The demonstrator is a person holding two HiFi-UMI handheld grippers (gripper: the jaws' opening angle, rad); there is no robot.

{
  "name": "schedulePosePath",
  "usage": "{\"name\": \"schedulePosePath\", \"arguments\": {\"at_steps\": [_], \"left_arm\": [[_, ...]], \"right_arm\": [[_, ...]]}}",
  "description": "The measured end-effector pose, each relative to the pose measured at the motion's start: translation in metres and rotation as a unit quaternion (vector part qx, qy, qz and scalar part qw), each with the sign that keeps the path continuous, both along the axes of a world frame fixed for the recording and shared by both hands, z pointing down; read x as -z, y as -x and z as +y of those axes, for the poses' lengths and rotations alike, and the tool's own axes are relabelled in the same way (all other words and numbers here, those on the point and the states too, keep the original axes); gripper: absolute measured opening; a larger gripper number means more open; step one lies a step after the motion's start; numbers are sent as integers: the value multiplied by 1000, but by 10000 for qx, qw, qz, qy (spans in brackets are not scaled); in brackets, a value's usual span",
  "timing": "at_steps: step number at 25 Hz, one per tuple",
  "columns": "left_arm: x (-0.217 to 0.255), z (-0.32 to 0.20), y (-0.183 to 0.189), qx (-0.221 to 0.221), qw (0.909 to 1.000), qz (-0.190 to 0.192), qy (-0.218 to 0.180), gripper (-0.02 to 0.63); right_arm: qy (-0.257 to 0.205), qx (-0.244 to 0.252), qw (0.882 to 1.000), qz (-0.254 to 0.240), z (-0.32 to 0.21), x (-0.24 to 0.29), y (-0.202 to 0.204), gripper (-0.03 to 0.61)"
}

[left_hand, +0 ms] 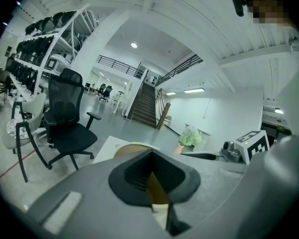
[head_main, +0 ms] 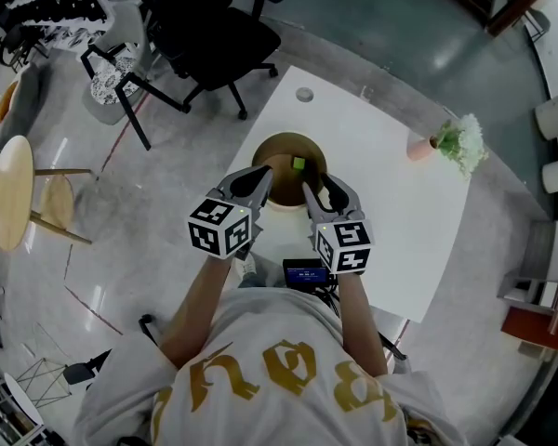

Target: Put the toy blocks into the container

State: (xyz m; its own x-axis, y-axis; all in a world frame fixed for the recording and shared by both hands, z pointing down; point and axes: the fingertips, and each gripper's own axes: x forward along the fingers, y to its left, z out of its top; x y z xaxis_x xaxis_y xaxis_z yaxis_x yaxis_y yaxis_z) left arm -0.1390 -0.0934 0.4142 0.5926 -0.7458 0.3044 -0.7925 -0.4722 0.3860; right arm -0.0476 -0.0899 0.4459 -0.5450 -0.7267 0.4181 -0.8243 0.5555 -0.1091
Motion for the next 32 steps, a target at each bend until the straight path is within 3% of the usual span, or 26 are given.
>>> {"name": "schedulePosePath", "arguments": {"at_steps": [8,23,32], "left_arm": [[3,4,-15,-149,9999,-2,-19,0],[12,24,-87,-951,9953,-111,-143,0],[4,45,-121,-1304,9914,-113,-15,0]], "right_arm": [[-11,-233,9997,-4,5,2,-18,172],[-19,-998,9950,-68,29,-1,-89,153],[115,-1213,9925,-60,42,-12,-114,155]]}}
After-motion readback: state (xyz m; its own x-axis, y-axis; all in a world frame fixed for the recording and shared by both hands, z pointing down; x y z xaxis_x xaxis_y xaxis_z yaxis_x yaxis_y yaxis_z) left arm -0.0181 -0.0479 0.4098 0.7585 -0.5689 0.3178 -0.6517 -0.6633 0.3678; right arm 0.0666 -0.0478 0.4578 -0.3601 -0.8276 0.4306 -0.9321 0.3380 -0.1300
